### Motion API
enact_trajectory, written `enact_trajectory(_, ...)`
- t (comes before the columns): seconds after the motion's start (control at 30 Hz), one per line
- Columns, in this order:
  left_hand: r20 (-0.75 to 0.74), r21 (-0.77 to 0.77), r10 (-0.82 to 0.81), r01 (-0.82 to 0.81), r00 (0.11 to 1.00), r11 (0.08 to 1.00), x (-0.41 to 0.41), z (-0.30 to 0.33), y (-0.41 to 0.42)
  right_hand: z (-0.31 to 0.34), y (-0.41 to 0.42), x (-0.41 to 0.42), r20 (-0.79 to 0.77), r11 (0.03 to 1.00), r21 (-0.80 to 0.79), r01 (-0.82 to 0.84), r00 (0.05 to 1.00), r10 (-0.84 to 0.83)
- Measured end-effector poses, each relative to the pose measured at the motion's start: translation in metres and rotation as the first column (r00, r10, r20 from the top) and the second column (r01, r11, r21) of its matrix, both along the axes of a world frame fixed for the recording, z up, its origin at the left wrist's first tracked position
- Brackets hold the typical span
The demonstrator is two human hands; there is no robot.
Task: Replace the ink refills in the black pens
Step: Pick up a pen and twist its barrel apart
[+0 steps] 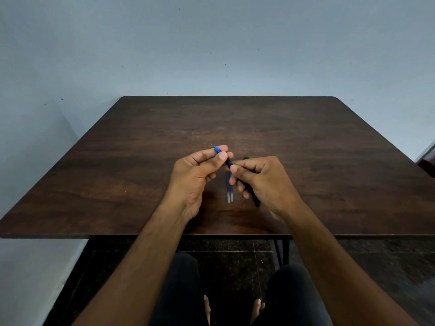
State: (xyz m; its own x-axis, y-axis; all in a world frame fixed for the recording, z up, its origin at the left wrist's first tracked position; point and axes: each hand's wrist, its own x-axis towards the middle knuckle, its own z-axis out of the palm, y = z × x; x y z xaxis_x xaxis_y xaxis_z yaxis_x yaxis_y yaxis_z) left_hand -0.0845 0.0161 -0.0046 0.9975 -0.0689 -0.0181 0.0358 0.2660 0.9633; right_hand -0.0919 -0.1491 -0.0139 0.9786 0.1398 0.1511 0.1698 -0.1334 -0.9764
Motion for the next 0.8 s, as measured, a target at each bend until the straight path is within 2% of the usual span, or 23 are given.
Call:
enact_trajectory(0.2,-0.030,-0.001,0.117,-0.117,0.993,0.993,0.0063,-0.0021,-0.0049,0.0018,0.0030,-0.0008,0.002,0.999,0.048,-0.024,1.000,0.024)
enact_trajectory(0.47,-0.025,-0.020,-0.088,0.088,0.996,0.996,0.0031,0.0004,-0.0015,-0.0004,0.0003,0.0019,-0.003,0.998,0.066,0.011,1.000,-0.011)
enact_trajectory(0.63,0.034,-0.016,0.021,-0.021,0.999,1.000,0.0029,-0.0038,-0.0022,-0.0010,-0.0014,0.0022,-0.020,0.993,0.117,0.006,1.000,-0.003)
enact_trajectory(0.8,-0.010,-0.064,0.142,-0.142,0.990,0.988,0.0097,-0.0057,-0.0053,-0.0034,-0.0012,0.0002,-0.023,0.993,0.117,0.016,1.000,-0.013)
